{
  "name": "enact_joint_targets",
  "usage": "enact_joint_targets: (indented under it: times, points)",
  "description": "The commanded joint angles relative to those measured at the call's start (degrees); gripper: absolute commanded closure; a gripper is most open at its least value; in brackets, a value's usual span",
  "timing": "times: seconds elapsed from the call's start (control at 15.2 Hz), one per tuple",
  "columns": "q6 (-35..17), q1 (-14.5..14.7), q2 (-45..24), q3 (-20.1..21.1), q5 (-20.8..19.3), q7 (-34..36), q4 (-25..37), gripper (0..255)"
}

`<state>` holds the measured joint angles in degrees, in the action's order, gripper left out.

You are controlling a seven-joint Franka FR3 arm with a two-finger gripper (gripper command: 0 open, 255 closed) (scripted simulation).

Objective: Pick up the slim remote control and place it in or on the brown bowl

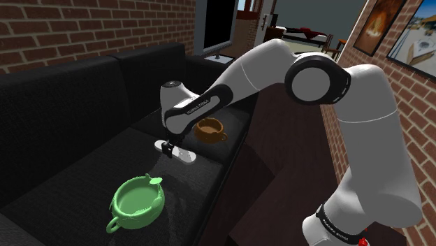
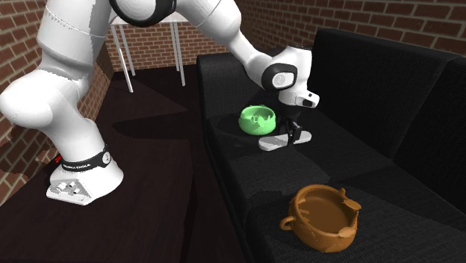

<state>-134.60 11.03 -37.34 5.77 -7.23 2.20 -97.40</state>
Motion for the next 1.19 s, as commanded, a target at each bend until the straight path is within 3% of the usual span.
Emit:
enact_joint_targets:
  times: [0.0, 1.12]
  points:
    - [0.98, -0.15, 1.29, 0.12, 0.16, -0.18, -0.3, 255]
    - [10.47, -0.62, 8.84, 0.9, 1.4, -1.15, 1.69, 255]
